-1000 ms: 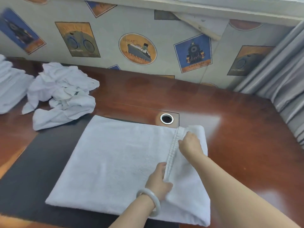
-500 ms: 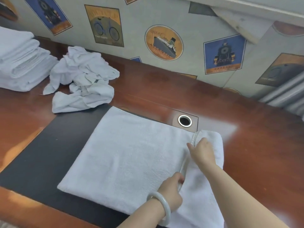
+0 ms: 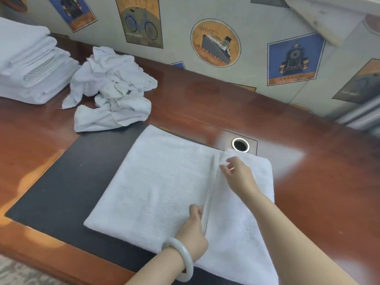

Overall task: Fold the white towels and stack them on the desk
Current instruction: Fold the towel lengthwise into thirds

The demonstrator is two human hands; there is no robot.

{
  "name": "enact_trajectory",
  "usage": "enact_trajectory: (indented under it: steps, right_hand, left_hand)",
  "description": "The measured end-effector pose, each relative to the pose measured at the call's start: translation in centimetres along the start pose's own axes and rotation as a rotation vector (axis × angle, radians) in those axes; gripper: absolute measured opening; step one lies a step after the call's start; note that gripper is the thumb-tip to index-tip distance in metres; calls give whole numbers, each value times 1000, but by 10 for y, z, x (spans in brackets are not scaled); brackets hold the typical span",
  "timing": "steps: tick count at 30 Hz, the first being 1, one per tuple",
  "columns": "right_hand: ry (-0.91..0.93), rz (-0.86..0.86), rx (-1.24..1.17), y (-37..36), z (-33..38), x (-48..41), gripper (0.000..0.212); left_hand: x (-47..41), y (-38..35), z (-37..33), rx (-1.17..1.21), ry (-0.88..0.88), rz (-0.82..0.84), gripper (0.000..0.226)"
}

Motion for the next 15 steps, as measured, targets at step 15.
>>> enact_trajectory:
  steps: [15]
  right_hand:
    - [-79, -172, 168, 17, -111, 22, 61]
  left_hand:
    - [-24, 8, -8, 205, -15, -194, 40]
Point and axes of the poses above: each hand's wrist, its own x-axis away from the middle knuckle, its own y-axis out of the back of the hand, z = x × y, the point moved 5 cm from there along -x, towards the middle knuckle, and after that the axes turned 6 degrees about -y, right-handed, at the moved point
